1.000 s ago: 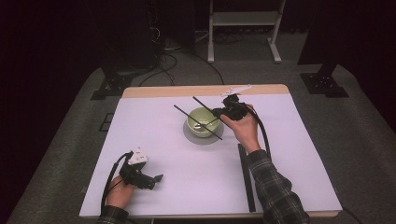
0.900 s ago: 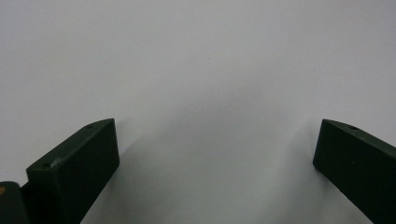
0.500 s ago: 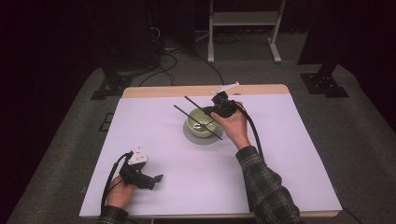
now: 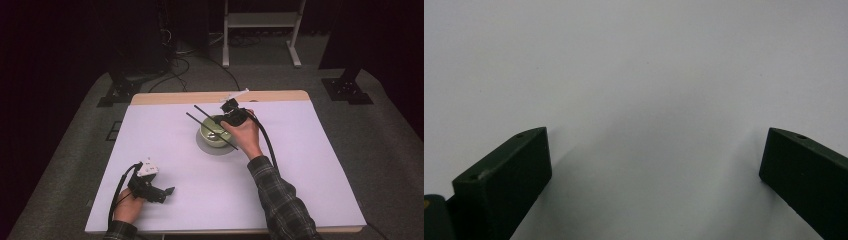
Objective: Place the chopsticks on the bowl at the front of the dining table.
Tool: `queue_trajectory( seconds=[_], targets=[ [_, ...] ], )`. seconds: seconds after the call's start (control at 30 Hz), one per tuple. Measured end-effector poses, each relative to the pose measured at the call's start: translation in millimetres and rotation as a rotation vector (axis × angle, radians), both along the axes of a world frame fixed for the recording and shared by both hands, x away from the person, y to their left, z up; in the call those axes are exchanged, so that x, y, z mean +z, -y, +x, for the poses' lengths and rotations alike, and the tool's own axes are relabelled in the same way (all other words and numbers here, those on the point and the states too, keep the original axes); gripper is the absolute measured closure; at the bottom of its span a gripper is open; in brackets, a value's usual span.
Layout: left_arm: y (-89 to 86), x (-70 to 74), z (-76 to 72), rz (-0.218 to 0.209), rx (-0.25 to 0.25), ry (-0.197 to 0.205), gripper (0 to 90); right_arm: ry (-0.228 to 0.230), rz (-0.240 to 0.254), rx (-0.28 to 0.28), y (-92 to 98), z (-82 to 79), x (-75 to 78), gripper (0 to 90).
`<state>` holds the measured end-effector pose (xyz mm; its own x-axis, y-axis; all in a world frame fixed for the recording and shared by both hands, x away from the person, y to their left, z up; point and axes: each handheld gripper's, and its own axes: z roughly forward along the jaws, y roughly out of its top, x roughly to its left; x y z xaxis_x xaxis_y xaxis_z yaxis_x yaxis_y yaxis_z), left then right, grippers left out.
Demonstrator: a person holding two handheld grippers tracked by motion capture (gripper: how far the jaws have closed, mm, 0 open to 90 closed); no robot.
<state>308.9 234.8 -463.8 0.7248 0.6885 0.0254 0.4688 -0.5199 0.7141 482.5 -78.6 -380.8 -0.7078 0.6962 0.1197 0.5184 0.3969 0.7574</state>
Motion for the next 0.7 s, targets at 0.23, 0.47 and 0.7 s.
queue_trajectory(
  seconds=[0.23, 0.47, 0.7],
  targets=[
    [-0.1, 0.0, 0.1, 0.001, -0.001, 0.001, 0.0, -0.008, -0.014, 0.004, -5.8, 3.8, -4.1, 85.5],
    [-0.2, 0.2, 0.1, 0.002, -0.001, 0.000, 0.0, -0.013, -0.018, 0.002, -8.4, 5.3, -8.5, 85.5],
    [0.0, 0.0, 0.0, 0.000, 0.000, 0.000, 0.0, 0.000, -0.007, -0.009, -5.2, 4.1, -4.6, 73.4]
  ],
)
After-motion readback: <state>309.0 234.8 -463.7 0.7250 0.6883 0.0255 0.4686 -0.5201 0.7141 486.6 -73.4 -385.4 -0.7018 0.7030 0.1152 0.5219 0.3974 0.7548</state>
